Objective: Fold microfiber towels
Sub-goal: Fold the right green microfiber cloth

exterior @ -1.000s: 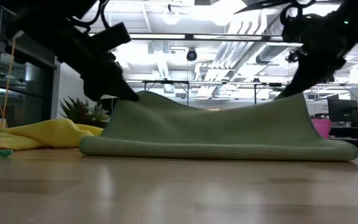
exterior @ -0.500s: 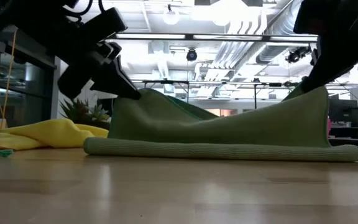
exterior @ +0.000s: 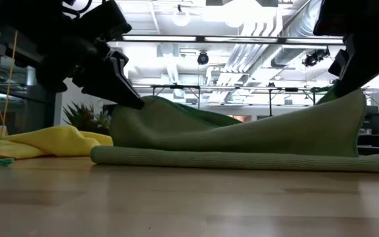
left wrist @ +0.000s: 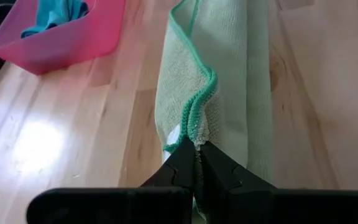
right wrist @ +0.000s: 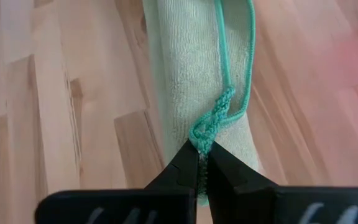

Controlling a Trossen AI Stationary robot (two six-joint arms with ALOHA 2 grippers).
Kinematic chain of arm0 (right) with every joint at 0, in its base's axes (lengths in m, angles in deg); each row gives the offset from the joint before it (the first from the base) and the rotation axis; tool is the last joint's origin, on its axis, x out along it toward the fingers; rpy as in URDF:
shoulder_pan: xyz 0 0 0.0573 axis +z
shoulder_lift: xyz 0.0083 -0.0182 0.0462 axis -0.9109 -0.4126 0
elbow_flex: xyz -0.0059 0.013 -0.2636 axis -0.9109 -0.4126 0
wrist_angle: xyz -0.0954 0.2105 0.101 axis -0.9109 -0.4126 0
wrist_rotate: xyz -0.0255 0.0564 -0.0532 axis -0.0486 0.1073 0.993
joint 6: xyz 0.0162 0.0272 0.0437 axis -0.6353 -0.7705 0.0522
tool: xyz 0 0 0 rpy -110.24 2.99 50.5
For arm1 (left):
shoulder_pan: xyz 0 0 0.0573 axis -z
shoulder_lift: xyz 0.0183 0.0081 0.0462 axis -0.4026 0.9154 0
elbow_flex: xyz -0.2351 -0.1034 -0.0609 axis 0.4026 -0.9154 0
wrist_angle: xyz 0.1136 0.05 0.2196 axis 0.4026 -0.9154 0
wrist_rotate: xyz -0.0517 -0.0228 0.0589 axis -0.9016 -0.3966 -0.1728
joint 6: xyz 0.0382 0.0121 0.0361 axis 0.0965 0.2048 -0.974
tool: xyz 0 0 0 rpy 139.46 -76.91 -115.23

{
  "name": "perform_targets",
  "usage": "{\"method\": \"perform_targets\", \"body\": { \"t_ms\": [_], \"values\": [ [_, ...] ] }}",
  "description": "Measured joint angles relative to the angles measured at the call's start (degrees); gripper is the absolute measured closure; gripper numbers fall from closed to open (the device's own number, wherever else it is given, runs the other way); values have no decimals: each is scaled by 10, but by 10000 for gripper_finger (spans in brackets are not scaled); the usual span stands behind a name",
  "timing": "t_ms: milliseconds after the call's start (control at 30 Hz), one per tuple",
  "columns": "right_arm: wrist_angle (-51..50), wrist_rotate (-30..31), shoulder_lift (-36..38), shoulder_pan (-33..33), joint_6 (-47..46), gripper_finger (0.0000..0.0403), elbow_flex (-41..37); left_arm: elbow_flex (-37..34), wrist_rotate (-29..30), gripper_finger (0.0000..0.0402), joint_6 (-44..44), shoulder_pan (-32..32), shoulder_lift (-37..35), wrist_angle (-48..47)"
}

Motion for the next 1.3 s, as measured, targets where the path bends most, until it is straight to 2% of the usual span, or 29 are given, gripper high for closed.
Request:
{"method": "perform_targets", "body": {
  "t_ms": [267, 567, 767, 867, 1033, 1300],
  "values": [
    [-10, -6, -34, 2, 4, 403, 0, 0, 0, 401, 11, 0, 0, 0],
    [-14, 80, -17, 2, -26, 403, 0, 0, 47, 401, 15, -17, -13, 4],
    [-80, 167, 6, -2, -109, 403, 0, 0, 70, 400, 67, -63, -28, 2],
    [-119, 169, 3, -17, -147, 403, 0, 0, 53, 400, 95, -92, -21, 2],
    [-126, 176, -12, -51, -158, 403, 0, 0, 26, 400, 107, -126, 4, 4],
    [-126, 153, -52, -108, -192, 403, 0, 0, 26, 400, 135, -137, 44, 8]
  ]
}}
